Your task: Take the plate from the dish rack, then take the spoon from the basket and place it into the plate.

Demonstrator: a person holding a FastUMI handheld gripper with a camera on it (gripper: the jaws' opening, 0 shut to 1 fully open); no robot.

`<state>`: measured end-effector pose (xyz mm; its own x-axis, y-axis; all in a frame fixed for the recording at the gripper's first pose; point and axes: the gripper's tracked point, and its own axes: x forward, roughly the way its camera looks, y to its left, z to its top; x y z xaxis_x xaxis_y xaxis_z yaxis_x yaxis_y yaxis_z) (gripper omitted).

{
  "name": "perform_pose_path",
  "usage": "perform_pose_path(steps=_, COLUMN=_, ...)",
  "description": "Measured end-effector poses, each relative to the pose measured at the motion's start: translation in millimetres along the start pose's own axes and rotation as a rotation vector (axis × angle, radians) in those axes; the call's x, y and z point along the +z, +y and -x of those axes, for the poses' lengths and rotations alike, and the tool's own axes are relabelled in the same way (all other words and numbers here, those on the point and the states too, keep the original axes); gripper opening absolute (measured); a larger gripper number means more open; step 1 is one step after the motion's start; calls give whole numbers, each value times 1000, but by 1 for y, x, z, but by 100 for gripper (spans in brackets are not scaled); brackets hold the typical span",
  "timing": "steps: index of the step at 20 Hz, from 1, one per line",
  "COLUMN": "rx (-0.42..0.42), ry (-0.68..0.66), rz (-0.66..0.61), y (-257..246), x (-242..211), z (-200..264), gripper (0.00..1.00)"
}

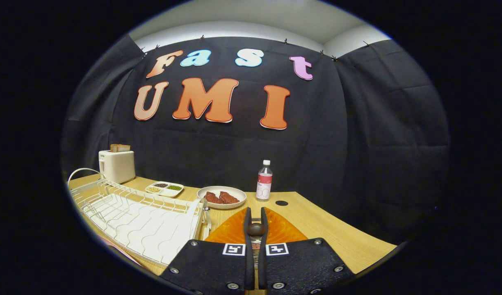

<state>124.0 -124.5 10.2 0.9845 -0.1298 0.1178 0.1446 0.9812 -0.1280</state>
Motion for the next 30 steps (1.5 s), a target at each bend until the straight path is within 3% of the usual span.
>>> perform_pose_path(steps=9, rx=-23, ry=-88, rz=27, y=-8, x=66, z=39, gripper=4)
perform_pose_path(steps=16, rx=42, ry=-126, rz=19, y=25, x=102, z=96, gripper=4)
perform_pose_path(steps=24, rx=192, ry=-96, rz=-7, y=108, x=81, z=163, gripper=4)
perform_pose_path(steps=30, rx=273, ry=-64, rz=-45, y=158, x=53, z=187, gripper=4)
